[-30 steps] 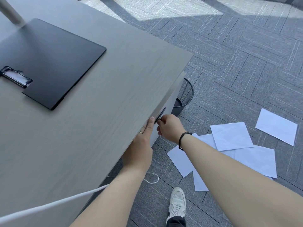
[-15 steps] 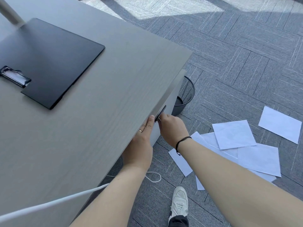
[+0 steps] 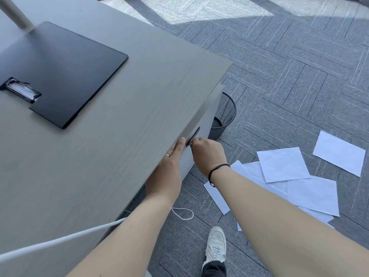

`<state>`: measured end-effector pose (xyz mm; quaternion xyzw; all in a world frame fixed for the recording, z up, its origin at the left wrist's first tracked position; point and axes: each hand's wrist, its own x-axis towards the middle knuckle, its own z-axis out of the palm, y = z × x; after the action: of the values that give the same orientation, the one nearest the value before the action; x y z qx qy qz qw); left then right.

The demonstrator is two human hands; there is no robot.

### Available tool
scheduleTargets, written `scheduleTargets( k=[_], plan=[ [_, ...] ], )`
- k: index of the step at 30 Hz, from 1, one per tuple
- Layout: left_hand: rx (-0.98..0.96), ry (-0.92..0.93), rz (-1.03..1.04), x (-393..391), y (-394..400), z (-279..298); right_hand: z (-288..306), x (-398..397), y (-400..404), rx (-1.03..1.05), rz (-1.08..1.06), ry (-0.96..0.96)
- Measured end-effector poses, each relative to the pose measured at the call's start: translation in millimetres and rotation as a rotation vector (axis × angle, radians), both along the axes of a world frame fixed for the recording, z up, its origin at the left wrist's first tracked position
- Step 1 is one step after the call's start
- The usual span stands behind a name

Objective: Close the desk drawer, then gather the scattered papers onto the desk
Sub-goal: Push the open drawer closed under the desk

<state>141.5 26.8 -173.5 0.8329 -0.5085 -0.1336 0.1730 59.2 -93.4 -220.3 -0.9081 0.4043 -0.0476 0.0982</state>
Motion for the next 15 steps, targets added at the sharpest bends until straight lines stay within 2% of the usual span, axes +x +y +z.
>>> scheduleTargets(
  k=[3,6,9,11,15],
  plan=[
    [0.049,0.027,0.039,-5.6,-5.5,10.0,7.4,-13.5,3.6,0.076,-0.043,-0.042],
    [0.109,-0.086,0.007,-25.7,-18.0,17.7,16.1,-39.1,10.9,0.297,-0.189,-0.123],
    [0.007,-0.117,-0.088,-67.6,-39.5,19.7,24.6,-74.8,15.5,0.475,-0.213,-0.191],
    [0.009,-0.012,-0.107,-97.1,-55.5,25.1,27.6,-107.3,17.2,0.606,-0.252,-0.200],
    [0.270,0.327,0.045,-135.2,-82.7,6.2,10.9,-184.4,19.9,0.888,-0.501,-0.223]
  ],
)
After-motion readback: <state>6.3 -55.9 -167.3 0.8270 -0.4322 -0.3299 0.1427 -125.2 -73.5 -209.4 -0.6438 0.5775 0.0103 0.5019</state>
